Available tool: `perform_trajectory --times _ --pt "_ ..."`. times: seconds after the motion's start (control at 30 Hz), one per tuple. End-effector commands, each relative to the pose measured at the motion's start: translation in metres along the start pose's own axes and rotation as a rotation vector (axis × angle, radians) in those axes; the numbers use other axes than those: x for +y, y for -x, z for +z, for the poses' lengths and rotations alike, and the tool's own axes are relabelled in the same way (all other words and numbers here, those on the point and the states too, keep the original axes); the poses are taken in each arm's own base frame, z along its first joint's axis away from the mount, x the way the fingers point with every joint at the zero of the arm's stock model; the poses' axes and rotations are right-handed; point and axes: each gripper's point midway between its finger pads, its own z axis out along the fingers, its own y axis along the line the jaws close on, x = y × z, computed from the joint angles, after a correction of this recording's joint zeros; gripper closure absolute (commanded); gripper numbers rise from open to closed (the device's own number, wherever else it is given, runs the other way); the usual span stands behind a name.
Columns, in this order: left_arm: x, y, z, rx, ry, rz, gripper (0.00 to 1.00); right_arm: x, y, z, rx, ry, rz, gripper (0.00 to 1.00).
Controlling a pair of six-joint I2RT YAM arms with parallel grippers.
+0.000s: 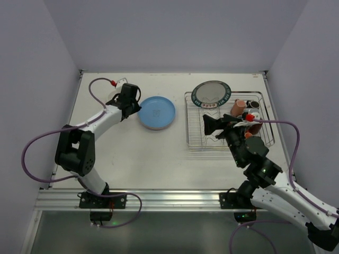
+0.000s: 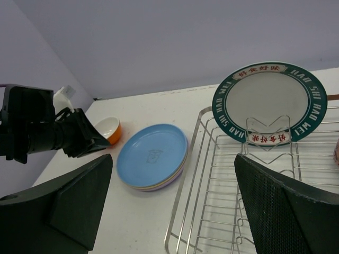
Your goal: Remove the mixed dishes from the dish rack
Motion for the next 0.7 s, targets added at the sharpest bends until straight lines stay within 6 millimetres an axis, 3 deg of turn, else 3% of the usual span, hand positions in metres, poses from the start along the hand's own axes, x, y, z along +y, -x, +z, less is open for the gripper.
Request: perform_trajectory --times 0.0,0.1,0.13,0.17,0.23,0.27,0.3,0.37,0.4,0.47,0.5,0.6,0.67 --pt "0.008 0.024 -0.023 -0.089 0.042 -0.03 0.74 0.008 0.009 0.004 -0.028 0.02 0.039 0.01" --pt "0.016 0.033 -0.046 -0.121 0.042 -0.035 0.58 0.007 0.003 0.011 0.013 -0.008 0.025 0.01" --pt "0.019 0.035 -0.054 -0.128 0.04 -0.033 0.5 0.005 -0.008 0.015 0.057 -0.026 0.02 0.01" --pt "0.023 0.043 -0.073 -0.158 0.028 -0.04 0.25 0.004 -0.012 0.017 0.075 -0.038 0.028 0.01" --pt "0.034 0.042 -0.091 -0.167 0.031 -0.031 0.09 -0.002 -0.015 0.023 0.111 -0.071 0.05 0.01" --pt "0.036 0.046 -0.111 -0.183 -0.003 -0.009 0.0 0.002 -0.024 0.027 0.153 -0.047 0.059 0.01" --pt "0.039 0.044 -0.119 -0.177 -0.013 0.012 0.0 -0.006 -0.017 0.034 0.149 -0.073 0.109 0.01" --pt "0.048 0.038 -0.14 -0.15 -0.026 0.068 0.0 -0.006 -0.033 0.044 0.249 -0.052 0.154 0.01" --pt "0.051 0.035 -0.146 -0.14 -0.027 0.091 0.0 -0.014 -0.021 0.053 0.24 -0.076 0.196 0.01" --pt "0.061 0.024 -0.158 -0.092 -0.035 0.172 0.0 -0.016 -0.036 0.067 0.324 -0.108 0.317 0.01" --pt "0.063 0.02 -0.161 -0.076 -0.039 0.201 0.0 -0.016 -0.025 0.078 0.297 -0.147 0.422 0.01" --pt "0.072 0.003 -0.166 -0.033 -0.067 0.299 0.0 -0.037 -0.026 0.106 0.265 -0.338 0.572 0.01" --pt "0.086 -0.012 -0.163 -0.025 -0.049 0.329 0.0 -0.051 -0.033 0.111 0.267 -0.487 0.706 0.01"
